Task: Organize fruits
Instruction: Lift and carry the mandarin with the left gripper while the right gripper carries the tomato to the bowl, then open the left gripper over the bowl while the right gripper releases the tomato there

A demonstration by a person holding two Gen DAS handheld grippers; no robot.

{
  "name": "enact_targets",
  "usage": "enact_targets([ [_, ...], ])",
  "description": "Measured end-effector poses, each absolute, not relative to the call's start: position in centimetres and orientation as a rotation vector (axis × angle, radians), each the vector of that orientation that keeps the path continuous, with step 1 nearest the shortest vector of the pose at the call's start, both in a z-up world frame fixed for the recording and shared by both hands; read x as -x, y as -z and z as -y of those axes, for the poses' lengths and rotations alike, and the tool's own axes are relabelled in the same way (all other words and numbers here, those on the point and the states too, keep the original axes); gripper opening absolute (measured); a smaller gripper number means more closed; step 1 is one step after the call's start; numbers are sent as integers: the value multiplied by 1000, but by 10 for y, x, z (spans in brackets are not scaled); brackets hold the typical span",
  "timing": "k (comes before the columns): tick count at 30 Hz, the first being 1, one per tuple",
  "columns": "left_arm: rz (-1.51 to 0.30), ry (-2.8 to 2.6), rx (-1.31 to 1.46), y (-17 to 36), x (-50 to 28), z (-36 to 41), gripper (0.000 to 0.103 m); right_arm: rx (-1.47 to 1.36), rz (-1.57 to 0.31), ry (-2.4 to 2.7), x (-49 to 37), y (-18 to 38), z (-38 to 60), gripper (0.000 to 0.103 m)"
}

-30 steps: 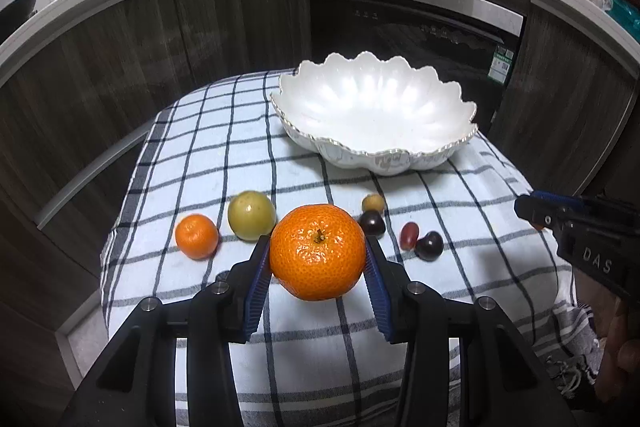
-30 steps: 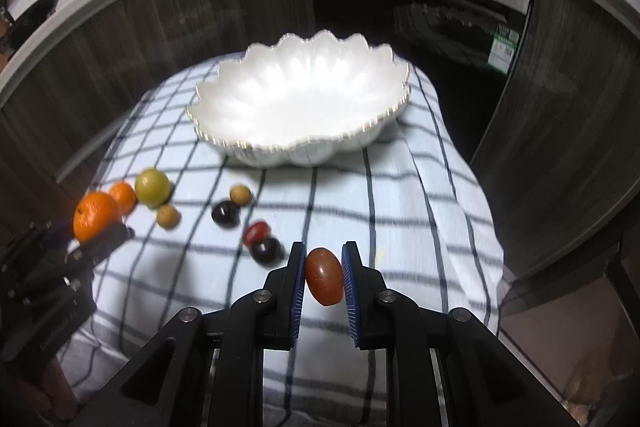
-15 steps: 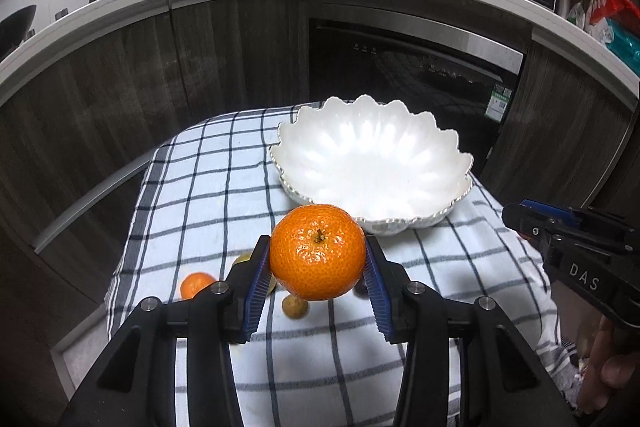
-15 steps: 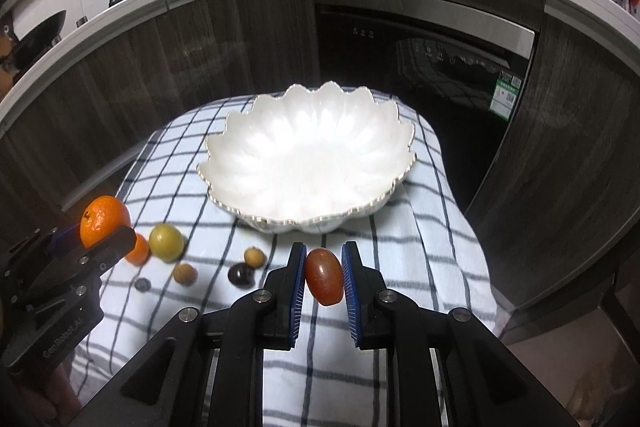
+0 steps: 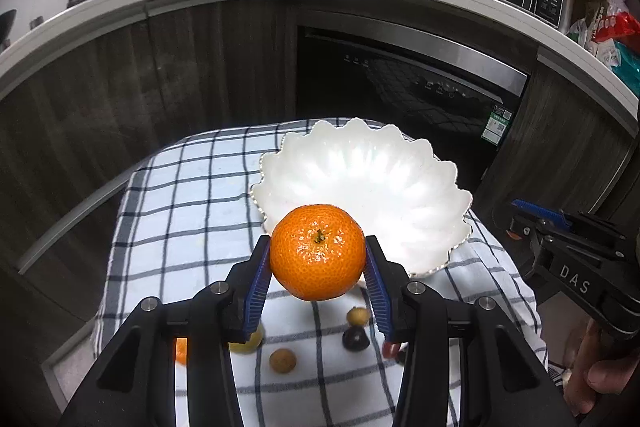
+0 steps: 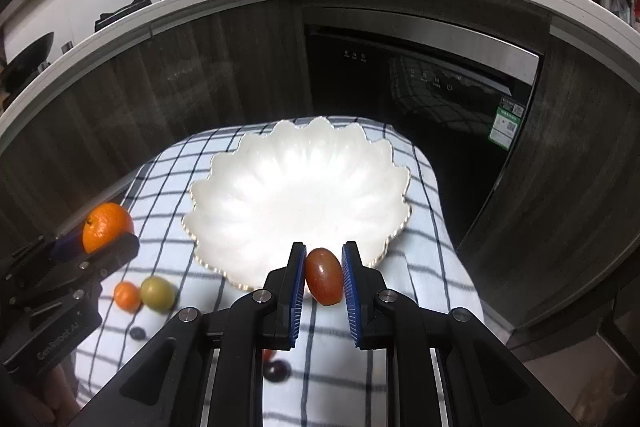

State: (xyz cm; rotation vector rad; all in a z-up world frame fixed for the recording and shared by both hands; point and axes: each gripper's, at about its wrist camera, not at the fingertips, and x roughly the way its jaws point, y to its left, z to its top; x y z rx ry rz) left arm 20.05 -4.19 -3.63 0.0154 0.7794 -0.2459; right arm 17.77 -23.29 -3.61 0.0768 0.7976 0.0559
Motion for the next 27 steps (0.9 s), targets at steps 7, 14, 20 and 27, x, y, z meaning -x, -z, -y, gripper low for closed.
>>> enact_targets([
  [7, -828, 254, 8, 47, -233, 47, 44, -82, -796, -46, -205, 38, 235, 20],
  [14, -854, 268, -23, 59, -253, 60, 44, -94, -806, -28, -225, 43, 240, 20],
  [20, -897, 269, -34, 77, -270, 66, 44, -94, -839, -29, -243, 56, 240, 20],
  [27, -928, 270, -55, 87, -275, 69, 45, -100, -872, -23, -251, 73, 243, 20],
])
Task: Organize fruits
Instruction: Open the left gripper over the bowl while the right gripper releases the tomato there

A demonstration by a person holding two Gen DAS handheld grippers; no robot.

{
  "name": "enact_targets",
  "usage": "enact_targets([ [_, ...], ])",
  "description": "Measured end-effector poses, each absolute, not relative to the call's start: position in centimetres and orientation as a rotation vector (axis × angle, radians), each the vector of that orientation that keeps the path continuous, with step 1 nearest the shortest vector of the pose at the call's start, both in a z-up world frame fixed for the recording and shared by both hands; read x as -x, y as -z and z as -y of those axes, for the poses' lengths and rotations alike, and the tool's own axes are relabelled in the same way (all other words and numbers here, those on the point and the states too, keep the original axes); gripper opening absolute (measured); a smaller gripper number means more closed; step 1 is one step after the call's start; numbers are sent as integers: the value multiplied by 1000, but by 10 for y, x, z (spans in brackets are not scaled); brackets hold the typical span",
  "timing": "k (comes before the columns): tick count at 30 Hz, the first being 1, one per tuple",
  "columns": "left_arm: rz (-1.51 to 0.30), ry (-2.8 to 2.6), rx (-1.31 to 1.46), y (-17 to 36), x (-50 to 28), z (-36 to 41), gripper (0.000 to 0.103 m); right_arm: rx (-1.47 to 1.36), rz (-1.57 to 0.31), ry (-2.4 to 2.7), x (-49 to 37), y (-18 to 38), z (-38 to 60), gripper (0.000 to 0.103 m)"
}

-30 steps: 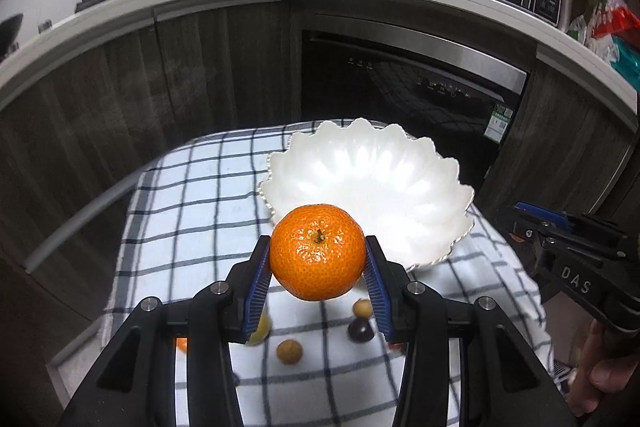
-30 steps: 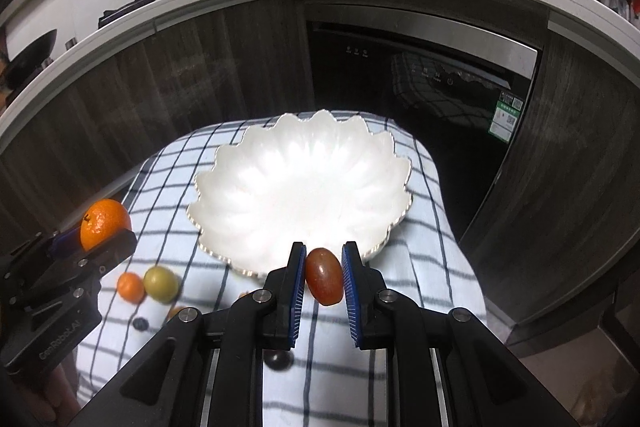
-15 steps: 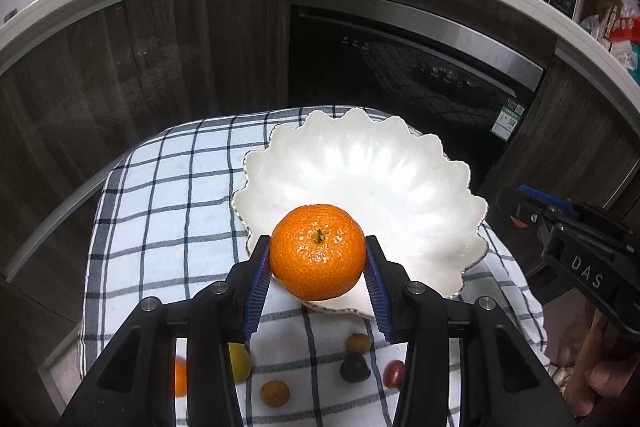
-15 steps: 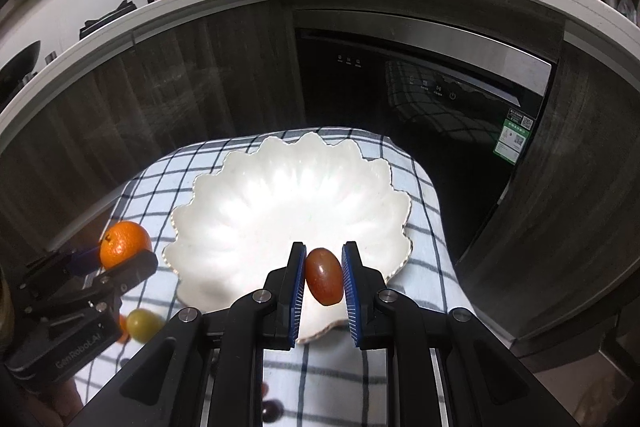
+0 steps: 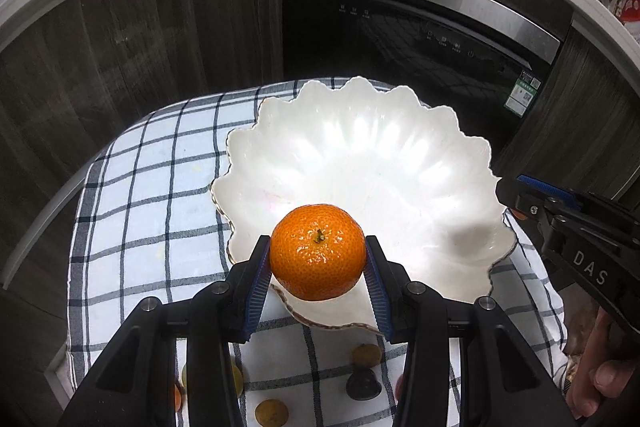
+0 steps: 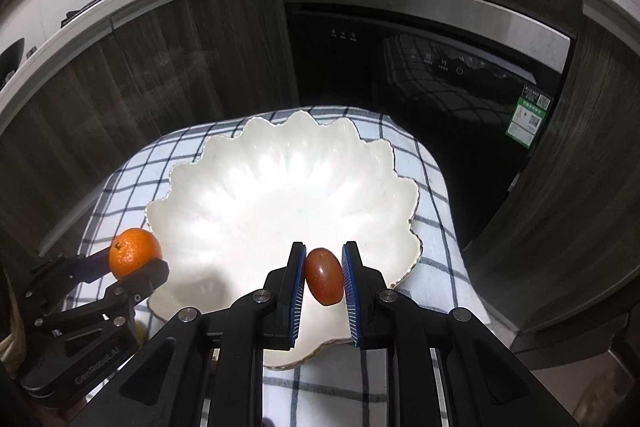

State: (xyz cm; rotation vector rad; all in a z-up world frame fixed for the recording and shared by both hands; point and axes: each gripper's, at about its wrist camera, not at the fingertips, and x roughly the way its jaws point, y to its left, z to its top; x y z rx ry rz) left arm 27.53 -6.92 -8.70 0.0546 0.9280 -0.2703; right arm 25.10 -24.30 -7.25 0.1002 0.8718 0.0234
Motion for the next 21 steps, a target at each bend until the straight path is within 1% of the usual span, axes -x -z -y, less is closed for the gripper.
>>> enact_targets([
  [4, -938, 267, -54, 89, -276, 70, 45, -101, -884, -29, -255, 79, 243, 21],
  [6, -951, 265, -44, 89, -278, 68, 46, -103, -893, -36, -257, 80, 243, 23],
  [7, -955, 262, -36, 90, -279, 67, 58, -105, -895, -37, -259, 80, 243, 28],
  [8, -949, 249, -32, 89, -279, 65, 77, -106, -894, -33, -260, 80, 244, 47],
  [9, -927, 230, -28, 86, -278, 63, 84, -103, -888, -18, -260, 78, 244, 68],
  [10, -901, 216, -26, 82, -277, 61, 89, -99, -876, -3, -259, 76, 245, 76],
  [11, -892, 210, -30, 80, -276, 60, 90, -93, -859, 16, -258, 74, 245, 83],
  [15, -878, 179, -44, 75, -278, 55, 97, -81, -837, 48, -257, 69, 248, 83],
  [17, -864, 163, -52, 72, -277, 54, 103, -85, -839, 55, -257, 69, 249, 83],
  [21, -849, 149, -48, 67, -276, 51, 103, -91, -830, 60, -255, 65, 249, 83],
])
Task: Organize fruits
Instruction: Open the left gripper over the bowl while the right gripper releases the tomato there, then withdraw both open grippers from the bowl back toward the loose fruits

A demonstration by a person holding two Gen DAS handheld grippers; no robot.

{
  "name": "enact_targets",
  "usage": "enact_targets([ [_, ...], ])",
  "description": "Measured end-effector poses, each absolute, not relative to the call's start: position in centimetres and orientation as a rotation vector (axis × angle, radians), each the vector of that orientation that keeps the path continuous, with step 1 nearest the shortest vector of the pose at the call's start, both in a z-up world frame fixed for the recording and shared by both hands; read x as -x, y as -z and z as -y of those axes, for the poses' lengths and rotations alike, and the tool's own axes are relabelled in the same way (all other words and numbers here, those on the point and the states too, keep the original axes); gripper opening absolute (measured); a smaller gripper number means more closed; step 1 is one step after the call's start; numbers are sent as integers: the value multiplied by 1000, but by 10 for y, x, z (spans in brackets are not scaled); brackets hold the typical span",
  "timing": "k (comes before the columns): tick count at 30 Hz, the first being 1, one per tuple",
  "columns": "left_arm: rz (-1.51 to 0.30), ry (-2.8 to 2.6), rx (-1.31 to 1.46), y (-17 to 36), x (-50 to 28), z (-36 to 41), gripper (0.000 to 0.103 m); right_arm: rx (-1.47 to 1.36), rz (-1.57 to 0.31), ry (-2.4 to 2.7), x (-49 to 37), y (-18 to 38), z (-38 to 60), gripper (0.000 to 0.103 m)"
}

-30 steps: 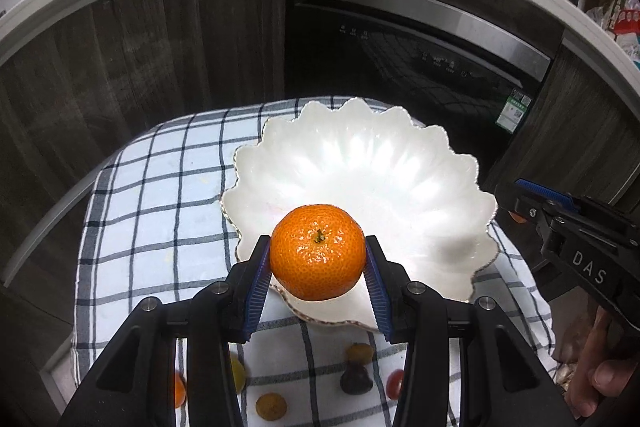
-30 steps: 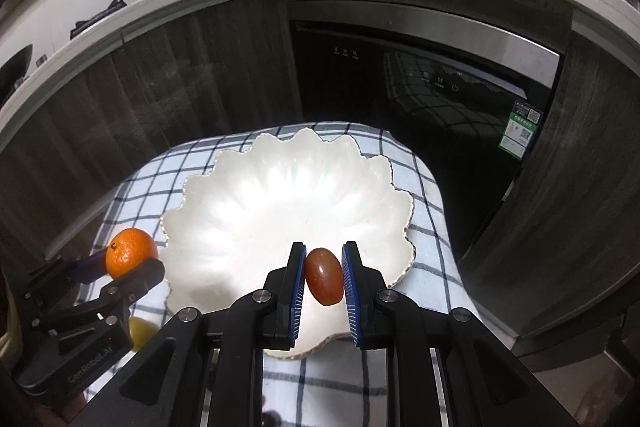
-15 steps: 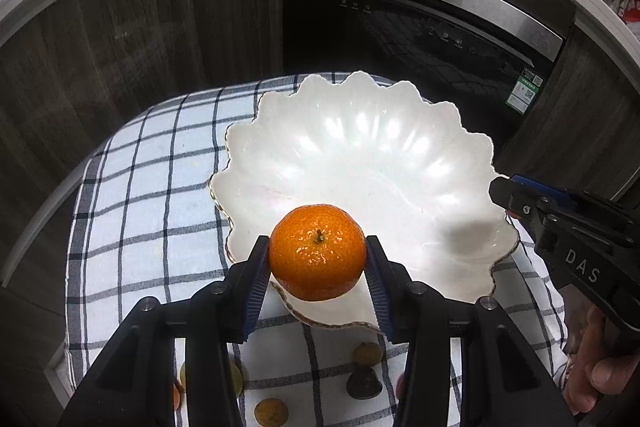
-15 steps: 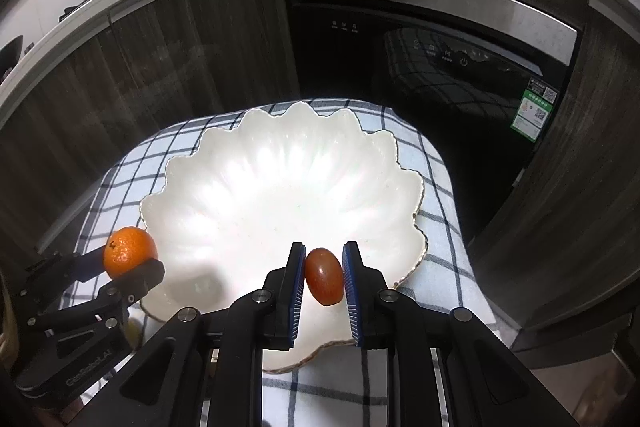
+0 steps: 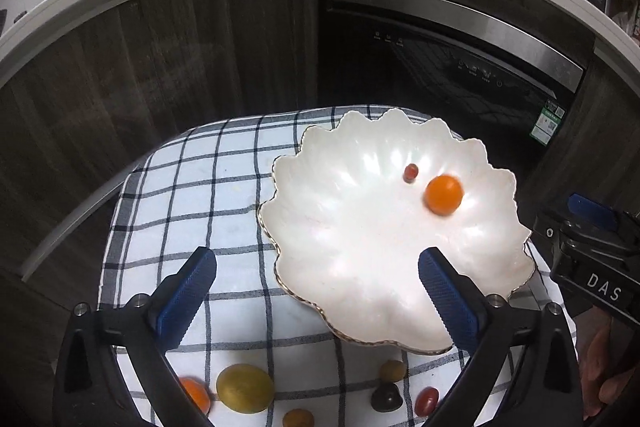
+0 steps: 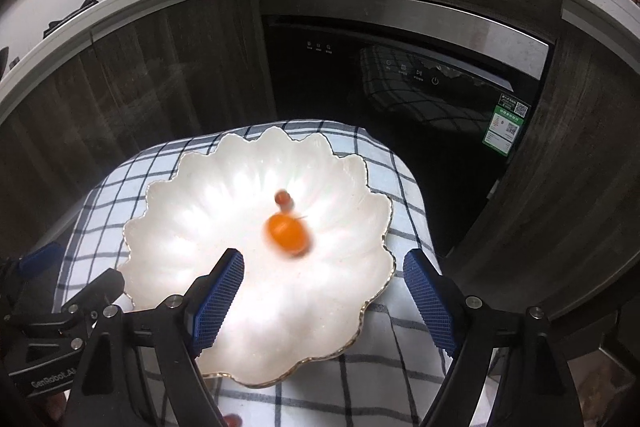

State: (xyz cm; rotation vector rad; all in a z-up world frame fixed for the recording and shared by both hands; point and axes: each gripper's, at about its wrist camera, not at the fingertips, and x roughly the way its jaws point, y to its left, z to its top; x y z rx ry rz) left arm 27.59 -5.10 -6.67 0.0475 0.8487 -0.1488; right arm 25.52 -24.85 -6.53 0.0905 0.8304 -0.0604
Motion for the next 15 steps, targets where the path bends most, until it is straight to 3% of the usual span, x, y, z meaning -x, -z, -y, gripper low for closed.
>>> enact_targets([
  [15, -826, 127, -9, 52, -262, 34, 103, -85, -801, 44, -245, 47, 236, 83],
])
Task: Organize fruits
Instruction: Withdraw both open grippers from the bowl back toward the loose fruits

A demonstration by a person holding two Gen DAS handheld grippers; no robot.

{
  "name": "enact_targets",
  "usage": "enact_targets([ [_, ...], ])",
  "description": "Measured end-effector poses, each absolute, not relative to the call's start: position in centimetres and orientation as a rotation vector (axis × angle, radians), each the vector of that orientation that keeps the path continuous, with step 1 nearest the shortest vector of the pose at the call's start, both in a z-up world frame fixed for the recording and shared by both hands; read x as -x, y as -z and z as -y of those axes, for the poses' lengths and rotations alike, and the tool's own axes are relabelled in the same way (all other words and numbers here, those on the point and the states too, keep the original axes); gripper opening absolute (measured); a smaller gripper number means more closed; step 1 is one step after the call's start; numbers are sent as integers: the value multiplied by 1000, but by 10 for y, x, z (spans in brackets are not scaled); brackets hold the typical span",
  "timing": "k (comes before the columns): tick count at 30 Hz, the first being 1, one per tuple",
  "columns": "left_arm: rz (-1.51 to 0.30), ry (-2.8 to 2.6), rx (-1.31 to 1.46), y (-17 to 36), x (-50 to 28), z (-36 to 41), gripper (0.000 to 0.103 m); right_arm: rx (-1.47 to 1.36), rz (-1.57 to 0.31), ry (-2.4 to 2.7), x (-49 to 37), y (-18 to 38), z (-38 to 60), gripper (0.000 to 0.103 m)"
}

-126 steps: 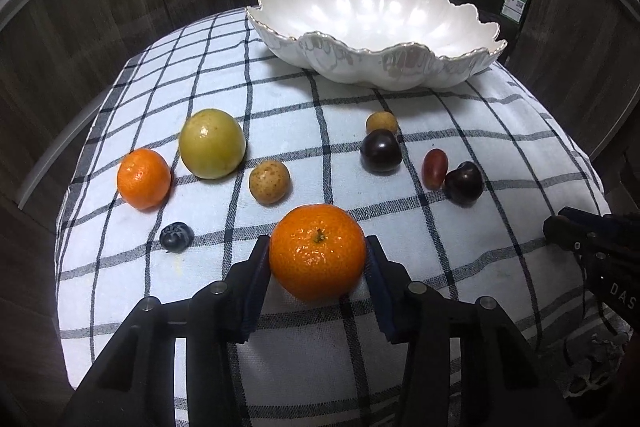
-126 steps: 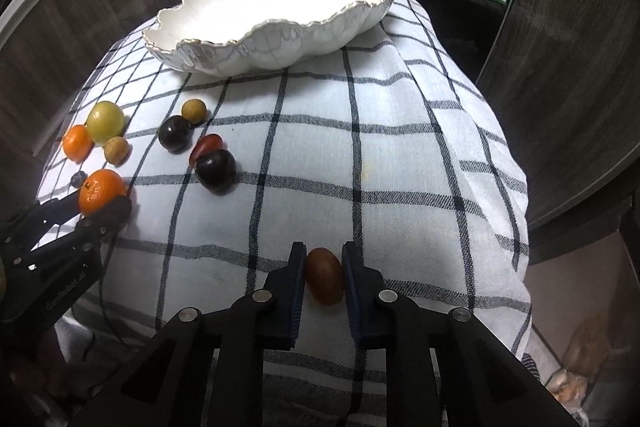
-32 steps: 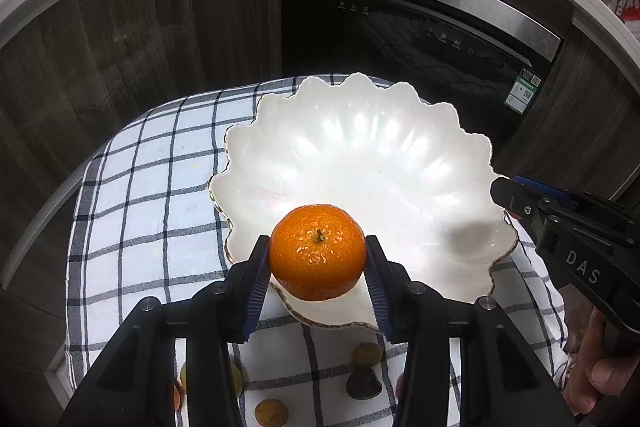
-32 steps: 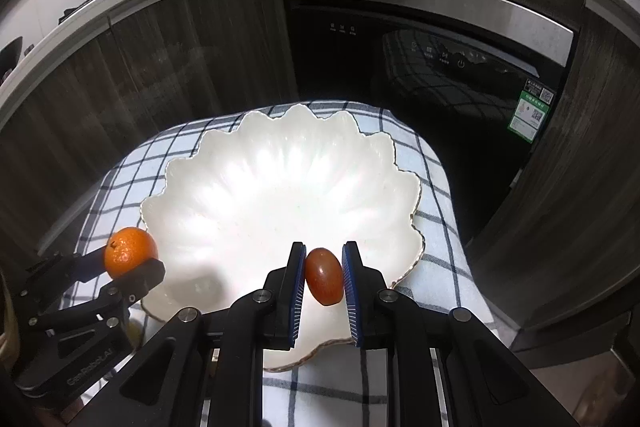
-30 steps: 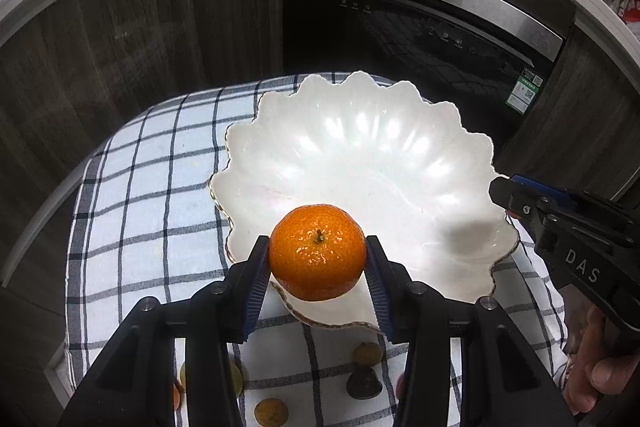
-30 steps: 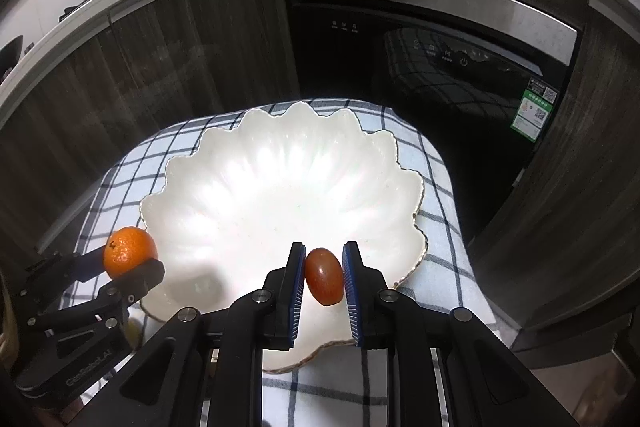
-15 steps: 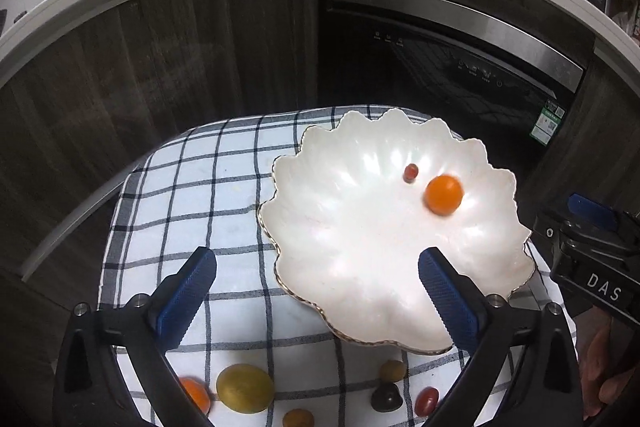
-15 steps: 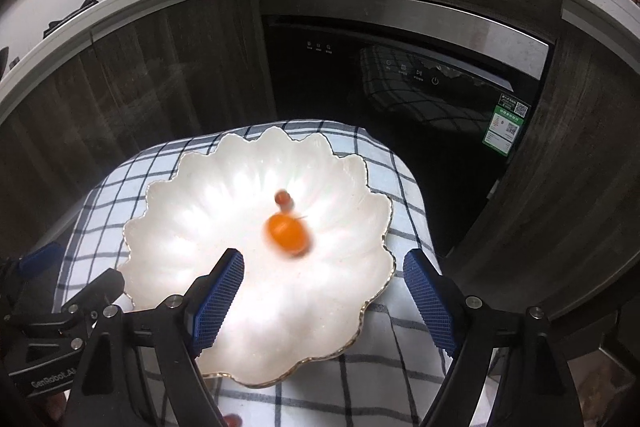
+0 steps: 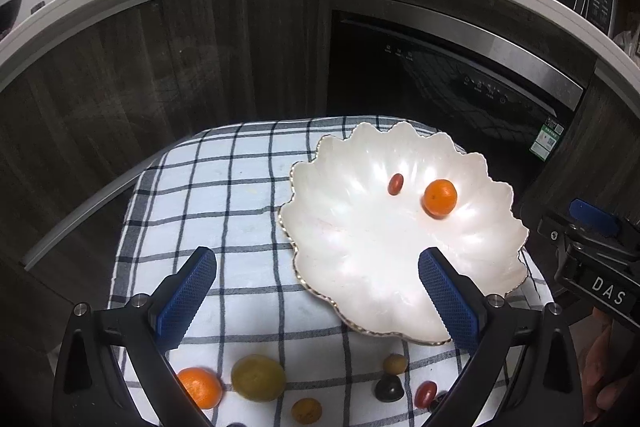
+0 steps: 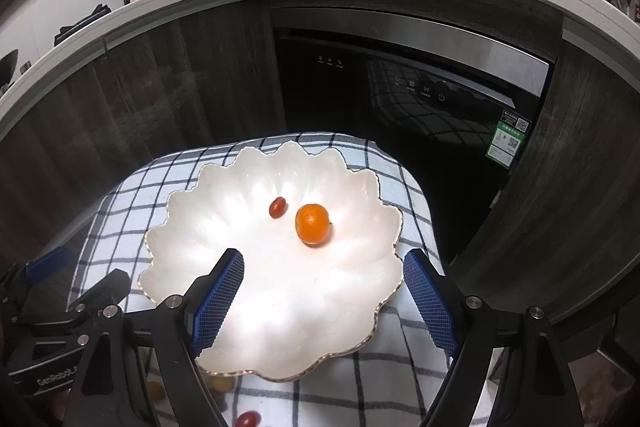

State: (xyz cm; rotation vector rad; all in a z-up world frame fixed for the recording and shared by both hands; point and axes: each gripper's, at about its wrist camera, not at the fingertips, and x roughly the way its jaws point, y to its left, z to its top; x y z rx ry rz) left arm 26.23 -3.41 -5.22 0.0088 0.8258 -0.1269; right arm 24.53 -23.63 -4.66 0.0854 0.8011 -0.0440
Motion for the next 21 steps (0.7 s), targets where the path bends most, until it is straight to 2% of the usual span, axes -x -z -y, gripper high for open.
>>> enact_targets([
  [21, -811, 83, 8, 47, -228, 4, 103, -58, -771, 11, -217, 38, 207, 83],
])
